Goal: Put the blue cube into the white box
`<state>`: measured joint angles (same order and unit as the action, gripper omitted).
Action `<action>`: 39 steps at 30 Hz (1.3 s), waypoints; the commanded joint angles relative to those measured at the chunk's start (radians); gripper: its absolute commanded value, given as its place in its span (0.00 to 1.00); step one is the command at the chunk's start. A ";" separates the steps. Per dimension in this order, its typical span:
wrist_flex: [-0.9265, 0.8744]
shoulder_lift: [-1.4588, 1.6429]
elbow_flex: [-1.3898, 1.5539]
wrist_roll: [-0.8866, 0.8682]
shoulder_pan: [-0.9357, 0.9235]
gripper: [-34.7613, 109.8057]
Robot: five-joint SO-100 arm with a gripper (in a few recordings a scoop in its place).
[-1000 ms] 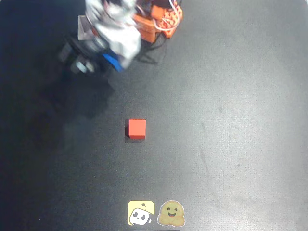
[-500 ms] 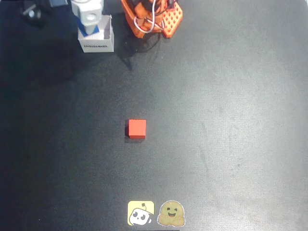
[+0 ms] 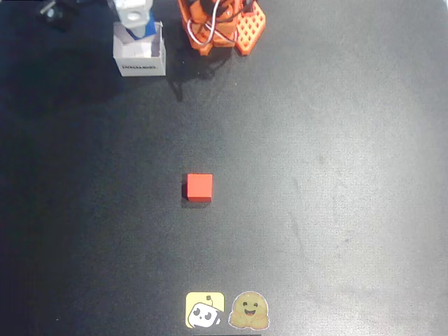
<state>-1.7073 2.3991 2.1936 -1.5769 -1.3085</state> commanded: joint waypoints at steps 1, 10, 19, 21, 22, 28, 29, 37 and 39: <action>0.035 0.092 0.023 0.061 -0.006 0.34; 0.051 0.216 0.091 0.100 0.002 0.39; 0.048 0.215 0.063 0.199 0.018 0.24; 0.067 0.215 0.051 0.256 0.061 0.24; 0.077 0.213 0.040 0.282 0.092 0.24; 0.084 0.213 -0.038 0.419 0.430 0.24; 0.084 0.215 -0.044 0.420 0.503 0.24; 0.155 0.219 -0.052 0.449 1.005 0.24; 0.161 0.222 -0.048 0.453 1.086 0.24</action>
<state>-1.5647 2.6062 2.1752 -1.1321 -0.3313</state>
